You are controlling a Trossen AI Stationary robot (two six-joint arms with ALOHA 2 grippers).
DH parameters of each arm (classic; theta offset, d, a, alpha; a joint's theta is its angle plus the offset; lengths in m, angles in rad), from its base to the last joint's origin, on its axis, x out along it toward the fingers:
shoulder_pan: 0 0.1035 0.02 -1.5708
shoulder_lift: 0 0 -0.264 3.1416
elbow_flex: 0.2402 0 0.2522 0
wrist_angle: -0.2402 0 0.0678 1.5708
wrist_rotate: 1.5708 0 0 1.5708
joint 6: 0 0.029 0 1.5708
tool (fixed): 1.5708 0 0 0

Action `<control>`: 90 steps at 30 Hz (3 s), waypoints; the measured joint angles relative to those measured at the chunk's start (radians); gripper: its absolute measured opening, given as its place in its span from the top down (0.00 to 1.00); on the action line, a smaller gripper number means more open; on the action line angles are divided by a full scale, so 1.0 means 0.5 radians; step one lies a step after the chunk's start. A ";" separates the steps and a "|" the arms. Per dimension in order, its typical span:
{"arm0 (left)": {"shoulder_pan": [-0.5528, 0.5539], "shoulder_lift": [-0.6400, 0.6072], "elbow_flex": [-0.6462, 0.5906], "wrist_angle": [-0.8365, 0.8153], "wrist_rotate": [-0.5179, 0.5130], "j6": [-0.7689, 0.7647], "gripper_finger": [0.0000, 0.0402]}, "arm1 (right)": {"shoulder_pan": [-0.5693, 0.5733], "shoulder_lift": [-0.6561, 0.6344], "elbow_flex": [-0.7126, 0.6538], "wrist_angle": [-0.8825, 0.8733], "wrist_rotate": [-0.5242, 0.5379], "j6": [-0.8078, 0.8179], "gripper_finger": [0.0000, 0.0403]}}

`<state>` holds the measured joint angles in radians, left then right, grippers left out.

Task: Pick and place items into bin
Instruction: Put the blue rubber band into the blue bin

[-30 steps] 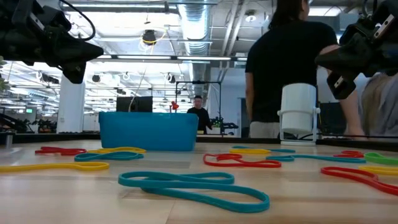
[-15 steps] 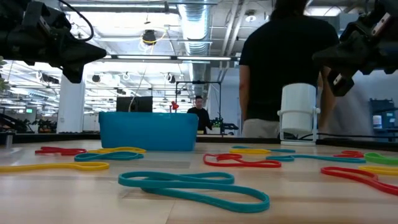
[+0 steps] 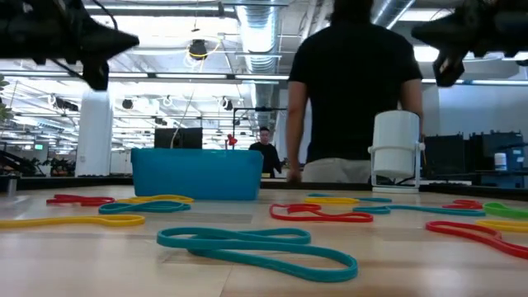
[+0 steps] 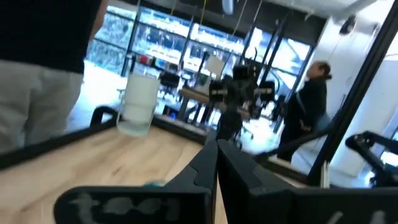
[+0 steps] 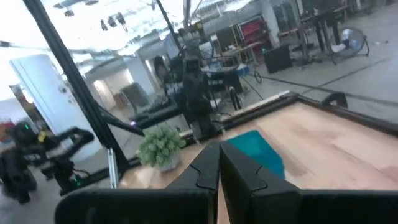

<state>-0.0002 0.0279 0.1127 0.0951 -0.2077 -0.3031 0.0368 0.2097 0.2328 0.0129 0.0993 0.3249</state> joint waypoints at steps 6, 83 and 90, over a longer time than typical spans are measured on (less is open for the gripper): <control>-0.001 0.194 0.156 -0.097 0.076 0.003 1.00 | 0.005 0.424 0.180 -0.133 0.008 -0.001 0.98; 0.002 1.125 0.896 -0.748 -0.226 0.436 1.00 | -0.165 2.558 0.813 -0.413 -0.037 -0.673 0.85; 0.002 1.240 0.896 -0.749 -0.223 0.456 1.00 | -0.170 2.691 1.054 -0.603 -0.028 -0.755 0.80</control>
<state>0.0006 0.6477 0.5610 -0.2795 -0.3191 -0.0753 -0.0483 1.5551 0.7598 -0.2885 0.0851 -0.0527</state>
